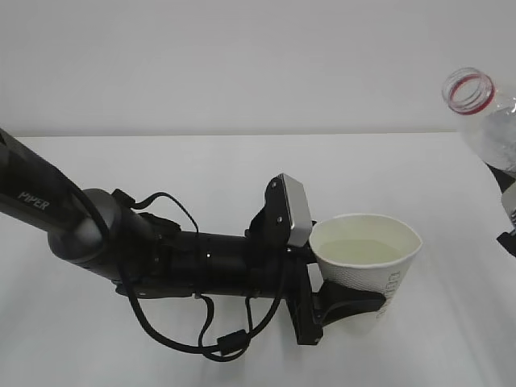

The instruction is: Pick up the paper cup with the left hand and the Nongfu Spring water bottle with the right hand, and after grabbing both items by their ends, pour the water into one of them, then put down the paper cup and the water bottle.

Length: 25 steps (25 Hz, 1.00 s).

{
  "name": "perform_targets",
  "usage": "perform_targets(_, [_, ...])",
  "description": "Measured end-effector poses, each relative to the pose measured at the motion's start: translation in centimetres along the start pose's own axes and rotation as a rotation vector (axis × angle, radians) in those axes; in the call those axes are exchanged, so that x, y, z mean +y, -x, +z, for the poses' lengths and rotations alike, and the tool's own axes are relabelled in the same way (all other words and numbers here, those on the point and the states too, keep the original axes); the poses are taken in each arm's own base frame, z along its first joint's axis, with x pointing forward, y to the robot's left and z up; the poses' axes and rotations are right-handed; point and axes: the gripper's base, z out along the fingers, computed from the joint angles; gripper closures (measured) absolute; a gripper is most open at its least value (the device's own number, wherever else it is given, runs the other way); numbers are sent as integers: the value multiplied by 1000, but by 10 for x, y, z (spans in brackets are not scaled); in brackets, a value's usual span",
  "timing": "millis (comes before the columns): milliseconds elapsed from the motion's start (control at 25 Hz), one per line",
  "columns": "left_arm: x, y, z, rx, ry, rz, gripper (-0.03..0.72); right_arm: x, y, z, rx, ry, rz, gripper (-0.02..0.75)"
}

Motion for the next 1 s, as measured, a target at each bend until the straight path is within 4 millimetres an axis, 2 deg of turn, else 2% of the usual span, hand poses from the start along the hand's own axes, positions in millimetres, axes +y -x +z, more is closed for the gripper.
perform_targets(600, [0, 0, 0, 0, 0, 0, 196, 0, 0, 0, 0, 0, 520, 309])
perform_targets(1000, [0, 0, 0, 0, 0, 0, 196, 0, 0, 0, 0, 0, 774, 309])
